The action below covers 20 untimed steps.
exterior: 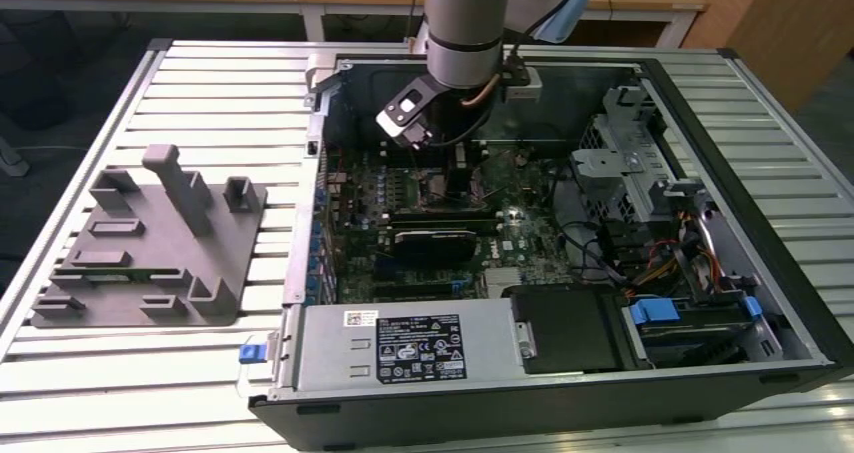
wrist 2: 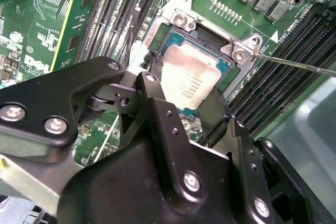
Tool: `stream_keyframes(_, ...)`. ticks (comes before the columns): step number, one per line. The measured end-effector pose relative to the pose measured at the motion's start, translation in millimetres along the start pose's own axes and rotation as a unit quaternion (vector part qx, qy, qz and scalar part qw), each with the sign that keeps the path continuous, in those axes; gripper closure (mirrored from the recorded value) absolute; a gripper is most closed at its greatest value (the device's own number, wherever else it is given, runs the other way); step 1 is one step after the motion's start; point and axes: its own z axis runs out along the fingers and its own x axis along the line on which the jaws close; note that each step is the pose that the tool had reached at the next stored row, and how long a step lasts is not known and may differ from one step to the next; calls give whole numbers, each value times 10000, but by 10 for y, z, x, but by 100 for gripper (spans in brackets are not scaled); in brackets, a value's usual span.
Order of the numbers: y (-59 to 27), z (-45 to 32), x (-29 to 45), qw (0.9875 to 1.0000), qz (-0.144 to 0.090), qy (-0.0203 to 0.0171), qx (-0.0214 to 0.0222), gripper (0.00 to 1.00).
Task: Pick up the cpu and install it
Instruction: 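Place the cpu into insertion slot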
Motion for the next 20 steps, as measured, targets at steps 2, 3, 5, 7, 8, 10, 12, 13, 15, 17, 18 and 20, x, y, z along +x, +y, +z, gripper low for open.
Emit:
stream_keyframes(2, 7, 1, 0, 10000, 1, 1, 0, 47)
stream_keyframes(3, 9, 1, 0, 10000, 1, 1, 0, 47)
stream_keyframes(5, 10, 1, 0, 10000, 2, 1, 0, 47)
stream_keyframes(7, 10, 7, 1, 10000, 1, 0, 1, 47)
stream_keyframes(8, 10, 10, 0, 10000, 1, -2, 2, 47)
stream_keyframes(10, 10, 11, 0, 10000, 1, -1, 1, 47)
stream_keyframes(12, 10, 13, 1, 10000, 1, 1, 0, 47)
stream_keyframes(13, 10, 13, 1, 10000, 1, 1, 0, 47)
stream_keyframes(15, 11, 14, 1, 10000, 1, 2, -1, 47)
stream_keyframes(17, 12, 19, 4, 10000, 1, 9, -6, 47)
stream_keyframes(18, 12, 18, 3, 10000, 1, 7, -3, 47)
stream_keyframes(20, 11, 14, 1, 10000, 1, 2, 0, 40)
